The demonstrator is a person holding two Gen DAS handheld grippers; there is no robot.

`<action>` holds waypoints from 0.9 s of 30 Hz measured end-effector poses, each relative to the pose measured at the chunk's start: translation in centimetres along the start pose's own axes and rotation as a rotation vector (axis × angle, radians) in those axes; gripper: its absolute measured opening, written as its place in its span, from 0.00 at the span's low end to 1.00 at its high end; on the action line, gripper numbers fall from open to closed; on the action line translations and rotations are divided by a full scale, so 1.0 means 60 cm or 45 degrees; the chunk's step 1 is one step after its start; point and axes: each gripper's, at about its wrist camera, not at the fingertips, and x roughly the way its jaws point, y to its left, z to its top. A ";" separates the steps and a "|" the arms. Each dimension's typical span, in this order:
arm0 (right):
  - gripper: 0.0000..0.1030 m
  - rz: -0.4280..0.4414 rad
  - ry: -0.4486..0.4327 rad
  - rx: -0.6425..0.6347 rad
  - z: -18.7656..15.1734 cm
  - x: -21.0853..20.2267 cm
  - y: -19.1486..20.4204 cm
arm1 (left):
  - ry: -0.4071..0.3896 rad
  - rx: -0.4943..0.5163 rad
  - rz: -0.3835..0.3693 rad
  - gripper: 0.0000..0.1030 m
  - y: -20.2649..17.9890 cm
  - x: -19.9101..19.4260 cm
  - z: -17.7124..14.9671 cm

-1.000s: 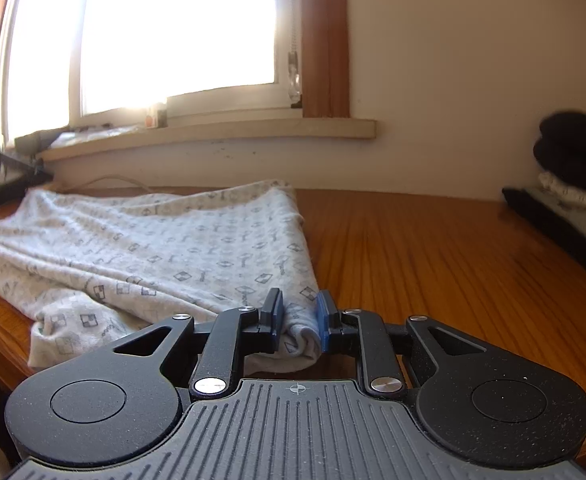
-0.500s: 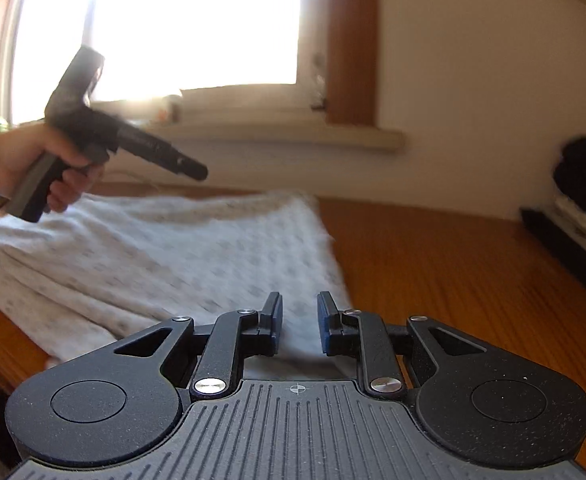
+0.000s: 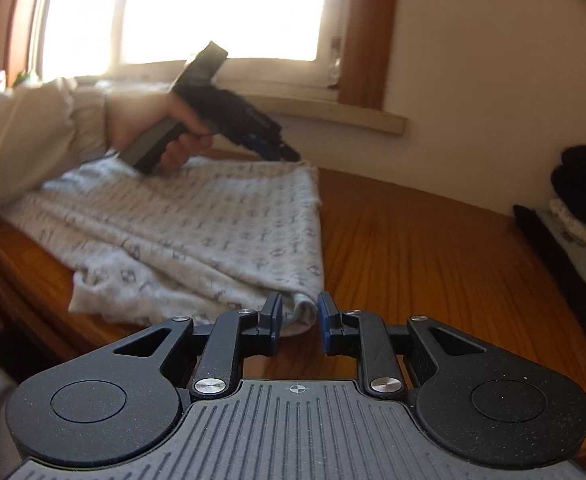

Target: Fold clothes

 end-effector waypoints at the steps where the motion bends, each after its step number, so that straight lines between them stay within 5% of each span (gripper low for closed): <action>1: 0.20 0.004 0.010 -0.019 0.003 0.002 0.002 | 0.012 -0.006 -0.008 0.49 0.002 0.006 0.002; 4: 0.21 -0.009 0.019 -0.091 0.016 0.013 0.012 | 0.018 -0.054 -0.047 0.49 0.014 0.015 0.002; 8: 0.39 0.008 0.040 -0.221 0.028 0.032 0.035 | 0.007 -0.148 -0.106 0.49 0.031 0.021 0.004; 10: 0.36 0.004 0.026 -0.231 0.027 0.036 0.038 | 0.002 -0.177 -0.127 0.47 0.036 0.024 0.007; 12: 0.16 -0.015 -0.006 -0.185 0.024 0.034 0.033 | -0.002 -0.166 -0.123 0.43 0.036 0.025 0.008; 13: 0.02 -0.025 -0.022 -0.162 0.023 0.033 0.031 | -0.006 -0.143 -0.114 0.27 0.033 0.025 0.008; 15: 0.01 -0.057 -0.064 -0.115 0.019 0.026 0.026 | -0.015 -0.097 -0.095 0.00 0.026 0.025 0.007; 21: 0.01 -0.173 -0.105 -0.059 -0.019 -0.015 0.026 | -0.132 -0.086 -0.001 0.00 0.023 0.012 0.010; 27: 0.02 -0.107 -0.173 0.121 -0.029 -0.028 0.000 | -0.136 -0.097 -0.105 0.01 0.018 0.005 0.019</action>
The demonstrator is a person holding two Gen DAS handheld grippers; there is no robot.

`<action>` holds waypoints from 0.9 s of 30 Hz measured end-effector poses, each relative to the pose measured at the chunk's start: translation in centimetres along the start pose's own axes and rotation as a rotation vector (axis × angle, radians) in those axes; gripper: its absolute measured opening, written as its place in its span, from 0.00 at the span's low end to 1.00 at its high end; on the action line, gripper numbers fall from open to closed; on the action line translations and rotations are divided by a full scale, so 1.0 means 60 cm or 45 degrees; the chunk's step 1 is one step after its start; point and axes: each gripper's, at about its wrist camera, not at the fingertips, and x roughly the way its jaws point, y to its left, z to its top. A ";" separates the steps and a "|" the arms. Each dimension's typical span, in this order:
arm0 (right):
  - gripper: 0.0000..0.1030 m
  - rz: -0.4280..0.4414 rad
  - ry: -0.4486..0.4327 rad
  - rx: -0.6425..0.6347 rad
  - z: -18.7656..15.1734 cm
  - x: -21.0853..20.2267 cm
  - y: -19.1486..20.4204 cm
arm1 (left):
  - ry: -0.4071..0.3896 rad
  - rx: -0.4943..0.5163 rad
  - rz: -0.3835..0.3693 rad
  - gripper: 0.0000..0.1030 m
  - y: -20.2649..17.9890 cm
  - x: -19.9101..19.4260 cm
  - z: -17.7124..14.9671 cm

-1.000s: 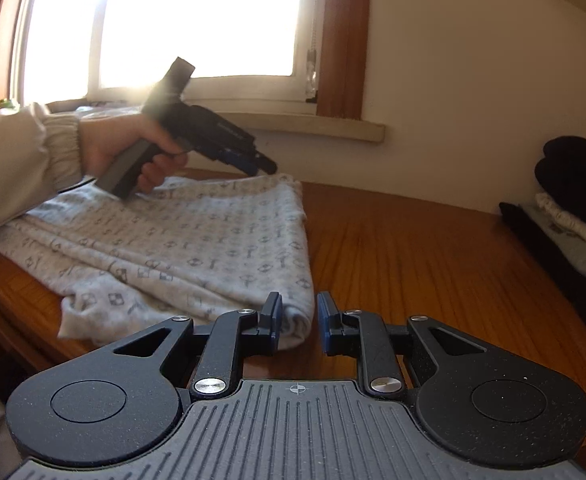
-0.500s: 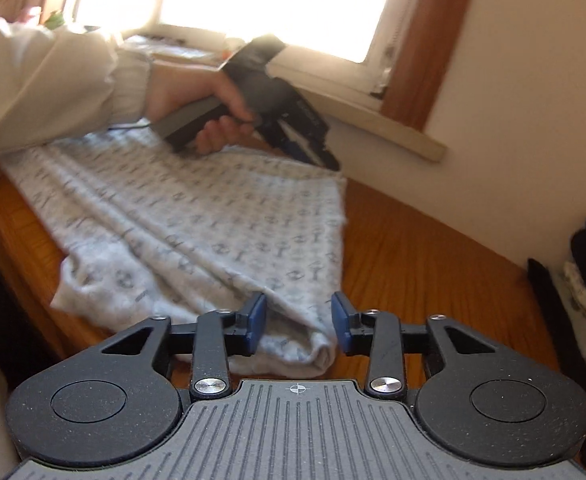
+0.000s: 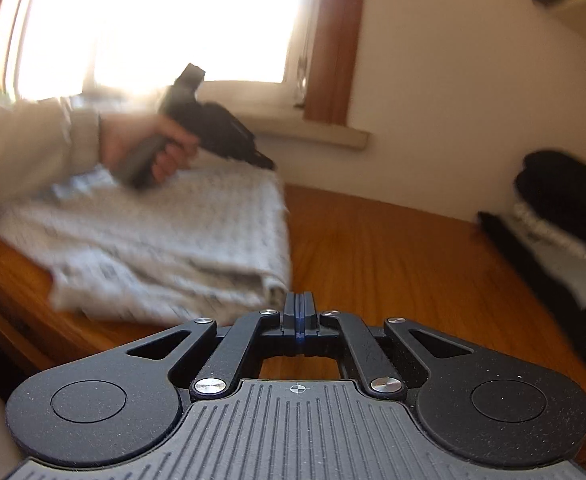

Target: Fold clothes

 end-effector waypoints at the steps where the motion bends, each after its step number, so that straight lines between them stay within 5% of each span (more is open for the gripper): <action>1: 0.03 0.009 -0.027 0.020 0.006 0.001 0.000 | 0.011 0.011 0.010 0.01 -0.002 0.001 0.003; 4: 0.12 0.052 -0.057 0.021 0.027 0.029 0.015 | 0.068 0.011 0.017 0.06 -0.003 0.009 0.010; 6: 0.16 0.062 -0.032 0.032 0.033 0.056 0.023 | 0.110 0.005 0.030 0.35 -0.001 0.017 0.011; 8: 0.17 0.062 0.007 0.050 0.032 0.075 0.027 | 0.137 -0.003 0.029 0.35 0.000 0.026 0.009; 9: 0.17 0.061 0.029 0.060 0.030 0.084 0.029 | 0.148 -0.015 0.021 0.34 0.001 0.030 0.009; 12: 0.17 0.074 0.102 0.054 0.019 0.102 0.030 | 0.149 -0.087 -0.055 0.02 0.008 0.032 0.003; 16: 0.17 0.082 0.107 0.010 0.014 0.094 0.032 | -0.113 -0.250 -0.171 0.02 0.017 -0.030 -0.003; 18: 0.16 0.090 0.110 0.001 0.011 0.088 0.030 | -0.226 -0.230 -0.098 0.02 0.011 -0.058 -0.004; 27: 0.16 0.110 0.106 0.014 0.008 0.083 0.020 | -0.252 -0.123 0.095 0.00 -0.006 -0.066 0.006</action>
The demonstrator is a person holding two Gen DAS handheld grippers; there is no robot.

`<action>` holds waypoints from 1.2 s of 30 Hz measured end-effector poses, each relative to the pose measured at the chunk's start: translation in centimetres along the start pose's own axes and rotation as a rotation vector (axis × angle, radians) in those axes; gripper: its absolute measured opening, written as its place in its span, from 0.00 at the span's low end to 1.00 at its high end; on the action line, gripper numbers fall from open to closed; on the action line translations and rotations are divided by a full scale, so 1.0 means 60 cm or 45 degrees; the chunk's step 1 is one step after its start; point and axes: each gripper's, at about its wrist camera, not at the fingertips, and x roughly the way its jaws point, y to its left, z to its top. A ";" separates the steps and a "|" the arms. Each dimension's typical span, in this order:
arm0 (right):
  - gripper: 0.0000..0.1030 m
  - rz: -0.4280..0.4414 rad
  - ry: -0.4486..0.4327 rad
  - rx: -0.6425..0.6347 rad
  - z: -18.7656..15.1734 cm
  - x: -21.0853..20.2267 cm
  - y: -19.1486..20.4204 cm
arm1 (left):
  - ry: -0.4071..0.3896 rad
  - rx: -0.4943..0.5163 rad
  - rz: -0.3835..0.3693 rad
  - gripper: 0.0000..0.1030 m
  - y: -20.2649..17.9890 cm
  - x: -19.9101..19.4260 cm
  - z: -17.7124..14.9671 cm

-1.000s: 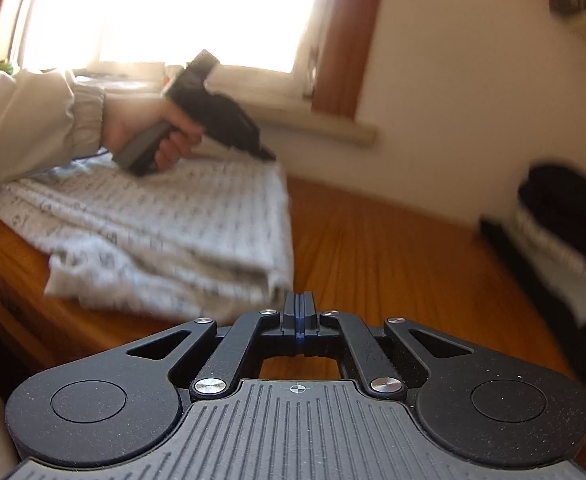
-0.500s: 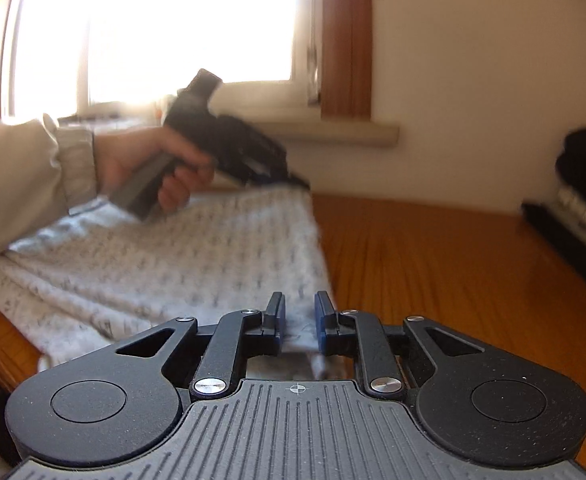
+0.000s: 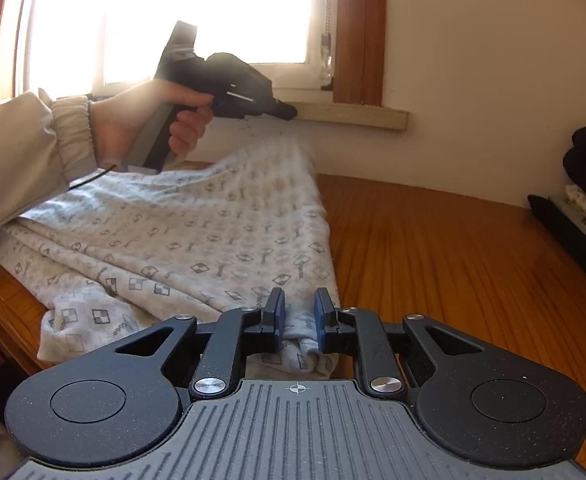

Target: Fold clothes

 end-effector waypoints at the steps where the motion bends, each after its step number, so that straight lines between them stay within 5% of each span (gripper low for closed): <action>1: 0.16 0.000 -0.001 0.000 0.000 0.000 -0.001 | 0.018 0.020 -0.001 0.00 -0.003 0.001 0.001; 4: 0.17 -0.001 0.001 0.001 -0.001 0.001 -0.001 | 0.065 0.094 0.016 0.02 -0.011 -0.002 -0.001; 7: 0.17 0.000 -0.007 0.017 -0.003 0.000 -0.003 | 0.151 0.158 -0.019 0.35 -0.021 0.006 -0.014; 15: 0.19 0.013 -0.026 0.107 0.009 -0.005 -0.023 | 0.254 0.277 0.013 0.48 -0.050 0.034 -0.053; 19: 0.43 0.023 -0.004 0.174 0.018 0.002 -0.040 | 0.274 0.338 0.027 0.55 -0.069 0.029 -0.073; 21: 0.44 0.016 0.027 0.188 0.019 0.014 -0.044 | 0.278 0.353 0.000 0.58 -0.077 0.020 -0.086; 24: 0.40 0.056 0.055 0.185 0.015 0.026 -0.040 | 0.304 0.395 -0.025 0.58 -0.085 0.018 -0.108; 28: 0.16 0.061 0.056 0.129 0.015 0.024 -0.033 | 0.344 0.459 0.010 0.49 -0.100 0.034 -0.122; 36: 0.12 -0.168 0.064 0.003 0.013 0.017 -0.066 | 0.359 0.582 0.021 0.49 -0.170 0.122 -0.123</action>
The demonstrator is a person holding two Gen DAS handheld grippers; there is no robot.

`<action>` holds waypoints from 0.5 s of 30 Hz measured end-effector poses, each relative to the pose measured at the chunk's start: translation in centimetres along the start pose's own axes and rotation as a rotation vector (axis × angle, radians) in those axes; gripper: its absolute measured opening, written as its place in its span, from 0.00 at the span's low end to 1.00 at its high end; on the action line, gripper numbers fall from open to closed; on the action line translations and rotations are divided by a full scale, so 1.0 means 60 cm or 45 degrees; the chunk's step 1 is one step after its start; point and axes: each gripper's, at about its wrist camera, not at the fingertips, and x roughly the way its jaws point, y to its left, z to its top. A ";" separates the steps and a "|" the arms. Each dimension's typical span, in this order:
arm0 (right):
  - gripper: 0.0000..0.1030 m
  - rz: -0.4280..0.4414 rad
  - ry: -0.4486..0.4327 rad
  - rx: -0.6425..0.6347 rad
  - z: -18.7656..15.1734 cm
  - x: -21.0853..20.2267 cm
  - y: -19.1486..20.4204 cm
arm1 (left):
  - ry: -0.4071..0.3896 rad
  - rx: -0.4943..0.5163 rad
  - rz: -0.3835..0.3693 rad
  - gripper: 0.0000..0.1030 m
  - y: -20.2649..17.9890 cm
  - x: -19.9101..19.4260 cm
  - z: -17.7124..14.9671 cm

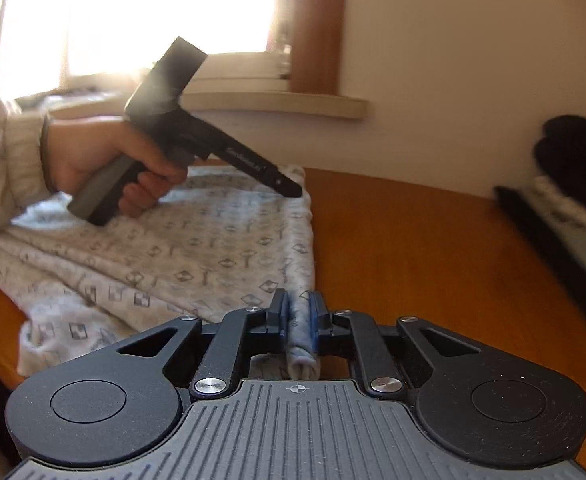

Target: Fold clothes

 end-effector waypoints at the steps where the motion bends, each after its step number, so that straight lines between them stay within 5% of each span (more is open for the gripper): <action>1: 0.12 -0.036 0.008 0.003 0.000 0.002 -0.014 | 0.001 0.013 -0.005 0.49 -0.009 0.017 0.013; 6: 0.13 -0.168 0.056 0.030 0.014 0.014 -0.077 | 0.004 0.066 -0.017 0.51 -0.056 0.095 0.069; 9: 0.25 -0.223 0.021 -0.019 0.028 0.000 -0.078 | 0.005 0.063 -0.020 0.51 -0.064 0.109 0.077; 15: 0.27 0.010 -0.087 0.120 0.044 -0.020 -0.065 | 0.026 0.018 -0.048 0.61 -0.060 0.096 0.076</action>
